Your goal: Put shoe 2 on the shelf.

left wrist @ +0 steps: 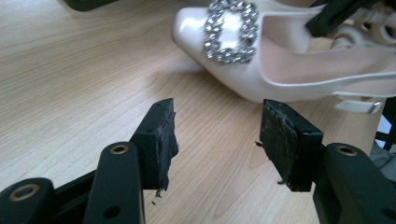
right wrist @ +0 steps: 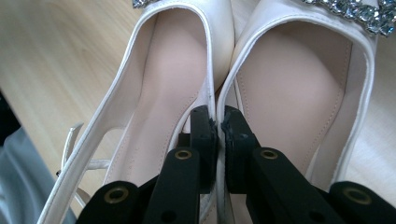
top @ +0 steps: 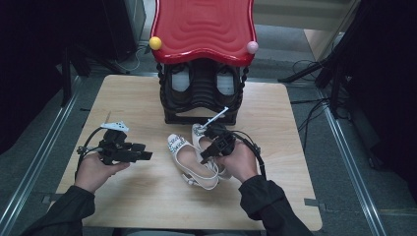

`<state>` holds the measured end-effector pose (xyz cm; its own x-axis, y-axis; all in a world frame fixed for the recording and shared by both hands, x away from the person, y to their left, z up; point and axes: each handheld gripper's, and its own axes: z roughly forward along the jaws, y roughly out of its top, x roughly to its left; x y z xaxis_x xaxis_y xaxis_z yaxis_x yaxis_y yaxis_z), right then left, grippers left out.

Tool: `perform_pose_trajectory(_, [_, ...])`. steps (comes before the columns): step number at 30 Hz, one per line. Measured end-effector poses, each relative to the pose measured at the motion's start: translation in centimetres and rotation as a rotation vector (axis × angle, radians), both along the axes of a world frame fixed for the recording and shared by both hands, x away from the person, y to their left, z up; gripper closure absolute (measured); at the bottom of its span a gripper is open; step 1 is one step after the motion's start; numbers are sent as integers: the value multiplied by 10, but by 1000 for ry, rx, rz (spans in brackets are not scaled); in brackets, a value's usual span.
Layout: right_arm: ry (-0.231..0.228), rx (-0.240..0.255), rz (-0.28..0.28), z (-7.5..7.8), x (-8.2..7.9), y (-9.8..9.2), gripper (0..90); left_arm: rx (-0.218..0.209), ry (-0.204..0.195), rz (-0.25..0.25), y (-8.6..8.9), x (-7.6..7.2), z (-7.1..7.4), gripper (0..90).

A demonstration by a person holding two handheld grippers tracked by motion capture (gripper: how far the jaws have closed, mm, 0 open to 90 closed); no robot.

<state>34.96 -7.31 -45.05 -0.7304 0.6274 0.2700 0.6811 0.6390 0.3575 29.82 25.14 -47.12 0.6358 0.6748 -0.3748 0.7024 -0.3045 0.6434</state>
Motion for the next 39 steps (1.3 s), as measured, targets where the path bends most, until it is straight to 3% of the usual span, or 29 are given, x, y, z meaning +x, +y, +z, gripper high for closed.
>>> perform_pose_trajectory(3, [-28,13,68,14,0,-1,862,3,0,18,6,-3,0,456])
perform_pose_trajectory(6, [-43,36,176,30,2,-2,862,-3,-1,37,14,-7,0,456])
perform_pose_trajectory(12, [-87,45,339,59,4,-1,861,-21,-5,79,27,-18,1,457])
perform_pose_trajectory(15, [-91,55,385,72,4,1,861,-20,-3,94,32,-21,1,457])
perform_pose_trajectory(22, [-104,159,412,111,4,4,861,-22,3,114,41,-26,1,457])
perform_pose_trajectory(29, [-168,288,415,152,5,0,860,-23,-2,129,45,-29,0,458])
perform_pose_trajectory(32, [-175,349,394,166,6,-5,860,-20,0,125,44,-29,0,457])
perform_pose_trajectory(39, [-244,418,332,198,6,-12,861,-15,-2,112,42,-26,-1,458])
